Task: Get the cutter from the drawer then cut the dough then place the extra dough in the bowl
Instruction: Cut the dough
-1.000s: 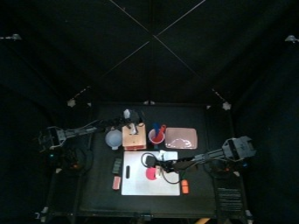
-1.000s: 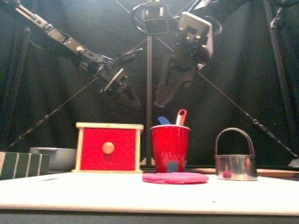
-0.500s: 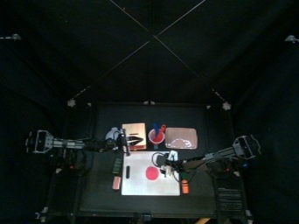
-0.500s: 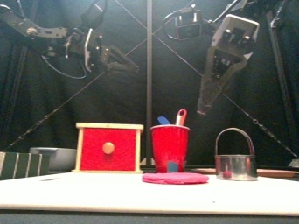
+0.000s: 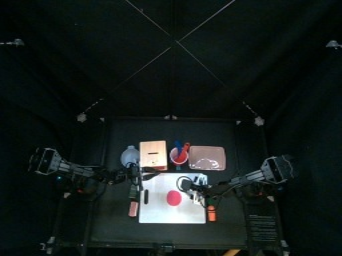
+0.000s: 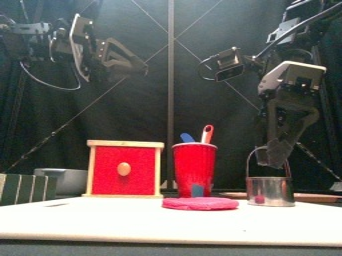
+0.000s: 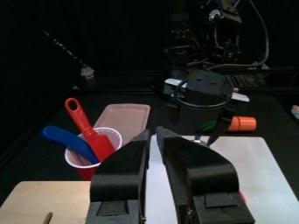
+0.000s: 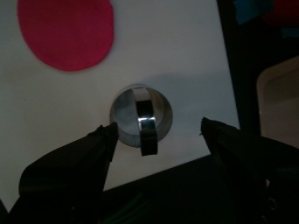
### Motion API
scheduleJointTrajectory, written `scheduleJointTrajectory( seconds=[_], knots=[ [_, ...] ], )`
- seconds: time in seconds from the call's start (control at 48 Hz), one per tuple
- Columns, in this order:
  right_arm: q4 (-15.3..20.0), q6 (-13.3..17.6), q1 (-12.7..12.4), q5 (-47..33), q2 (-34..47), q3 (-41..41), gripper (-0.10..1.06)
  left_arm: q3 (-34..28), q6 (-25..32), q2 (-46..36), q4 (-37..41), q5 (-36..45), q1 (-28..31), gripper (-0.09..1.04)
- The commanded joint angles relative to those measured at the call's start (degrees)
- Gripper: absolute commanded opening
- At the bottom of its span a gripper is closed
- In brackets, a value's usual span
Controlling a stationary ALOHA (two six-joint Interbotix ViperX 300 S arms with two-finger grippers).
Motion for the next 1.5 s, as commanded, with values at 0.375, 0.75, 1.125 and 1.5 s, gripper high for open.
scheduleJointTrajectory(
  seconds=[0.375, 0.75, 1.125, 1.5],
  knots=[
    [1.93, -2.90, -0.53, 0.79, 0.18, -2.29, 0.62, 0.26, 0.09, 0.18, -2.20, -0.44, -1.58, 0.58],
    [2.29, -2.90, 0.44, 4.13, 0.18, -8.17, 0.52, 3.69, 0.09, 0.18, -8.79, -0.44, -2.02, 0.58],
    [4.39, -4.13, 0.88, 6.50, 7.56, -21.01, 0.52, 5.54, 0.18, 0.18, -12.66, -0.26, -2.37, 0.58],
    [9.76, -13.54, 0.35, 9.23, 13.97, -25.93, 0.52, 6.24, 0.18, 0.26, -12.74, -0.26, -2.37, 0.58]
  ],
)
